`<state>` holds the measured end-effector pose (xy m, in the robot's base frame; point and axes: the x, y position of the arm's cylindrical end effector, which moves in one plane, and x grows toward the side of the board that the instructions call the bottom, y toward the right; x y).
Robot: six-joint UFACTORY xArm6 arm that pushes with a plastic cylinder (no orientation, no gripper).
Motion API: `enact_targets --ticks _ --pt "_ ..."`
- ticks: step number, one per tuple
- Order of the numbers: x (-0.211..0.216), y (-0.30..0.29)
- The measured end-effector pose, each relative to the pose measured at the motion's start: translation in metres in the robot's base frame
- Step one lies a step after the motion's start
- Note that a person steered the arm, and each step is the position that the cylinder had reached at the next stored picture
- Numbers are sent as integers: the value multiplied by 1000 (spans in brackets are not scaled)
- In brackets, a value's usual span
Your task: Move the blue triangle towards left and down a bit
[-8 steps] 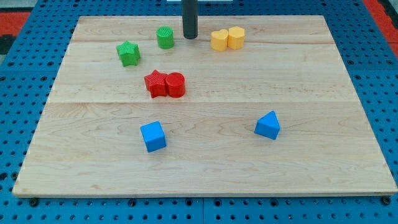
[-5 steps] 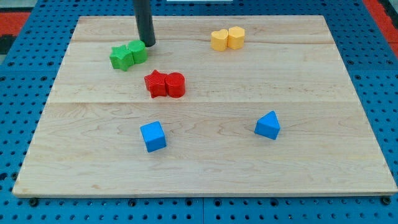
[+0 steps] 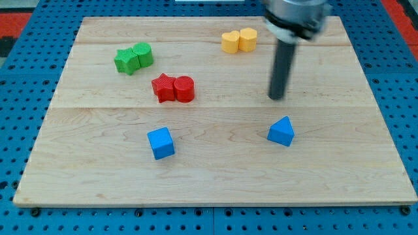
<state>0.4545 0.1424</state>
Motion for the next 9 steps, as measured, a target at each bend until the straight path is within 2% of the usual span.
enact_targets --ticks 1,2,4,5,7,9 --pt "15 34" --pt "12 35" --pt "55 26" --pt "42 -43" --pt "17 -58" --pt "13 -64"
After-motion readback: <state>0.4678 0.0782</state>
